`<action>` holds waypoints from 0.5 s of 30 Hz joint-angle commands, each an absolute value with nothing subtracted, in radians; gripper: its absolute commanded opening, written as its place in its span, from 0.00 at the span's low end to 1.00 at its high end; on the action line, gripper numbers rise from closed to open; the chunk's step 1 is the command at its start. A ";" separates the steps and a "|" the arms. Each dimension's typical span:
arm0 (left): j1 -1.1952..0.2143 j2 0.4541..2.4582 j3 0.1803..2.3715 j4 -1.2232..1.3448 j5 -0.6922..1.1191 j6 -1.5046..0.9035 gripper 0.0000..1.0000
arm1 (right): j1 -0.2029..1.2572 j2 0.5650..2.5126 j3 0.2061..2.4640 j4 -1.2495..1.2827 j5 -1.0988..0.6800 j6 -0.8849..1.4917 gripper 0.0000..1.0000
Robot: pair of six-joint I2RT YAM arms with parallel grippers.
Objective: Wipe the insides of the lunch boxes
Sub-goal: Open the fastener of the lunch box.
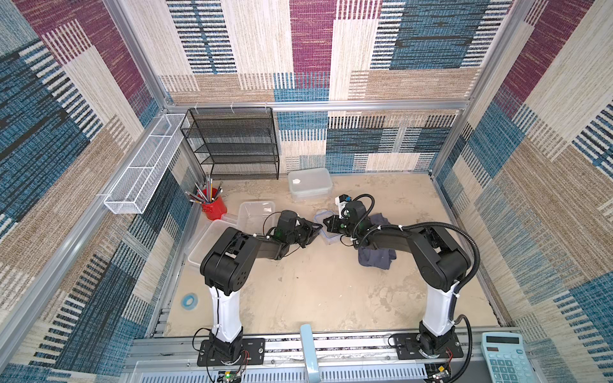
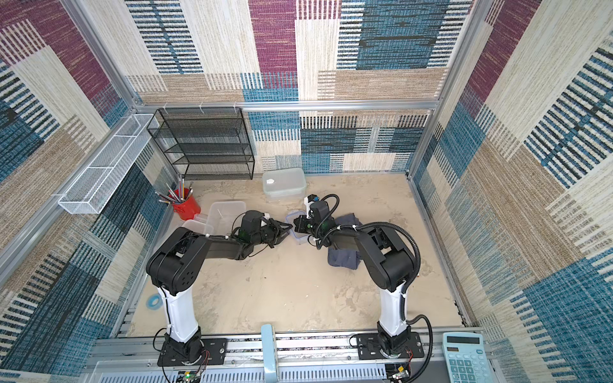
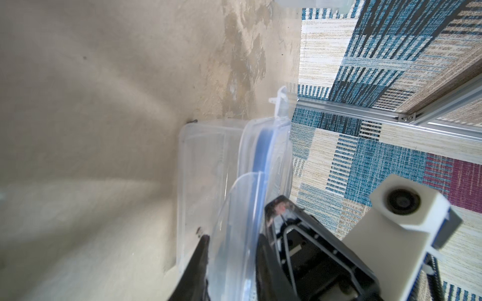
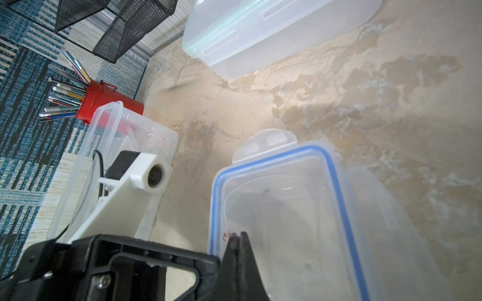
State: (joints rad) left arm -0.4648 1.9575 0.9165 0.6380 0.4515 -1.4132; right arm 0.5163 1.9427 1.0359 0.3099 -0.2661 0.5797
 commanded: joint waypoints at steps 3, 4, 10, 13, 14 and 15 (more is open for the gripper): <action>-0.463 1.932 0.901 0.694 0.426 -1.425 0.12 | 0.518 1.955 0.981 0.027 -0.233 0.616 0.00; -0.463 1.927 0.895 0.691 0.419 -1.421 0.10 | 0.519 1.951 0.973 0.031 -0.233 0.622 0.00; -0.463 1.890 0.876 0.664 0.374 -1.393 0.00 | 0.518 1.935 0.934 0.056 -0.238 0.653 0.00; -0.463 1.891 0.879 0.658 0.370 -1.384 0.00 | 0.518 1.931 0.918 0.069 -0.245 0.666 0.00; -0.463 1.892 0.878 0.657 0.369 -1.386 0.00 | 0.520 1.930 0.915 0.069 -0.244 0.669 0.00; -0.463 1.896 0.879 0.658 0.373 -1.386 0.00 | 0.520 1.927 0.910 0.069 -0.244 0.672 0.00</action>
State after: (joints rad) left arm -0.4660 1.9038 0.8787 0.6052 0.4141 -1.3693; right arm 0.5167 1.9083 0.9398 0.4038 -0.2684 0.6510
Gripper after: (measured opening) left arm 0.282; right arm 0.049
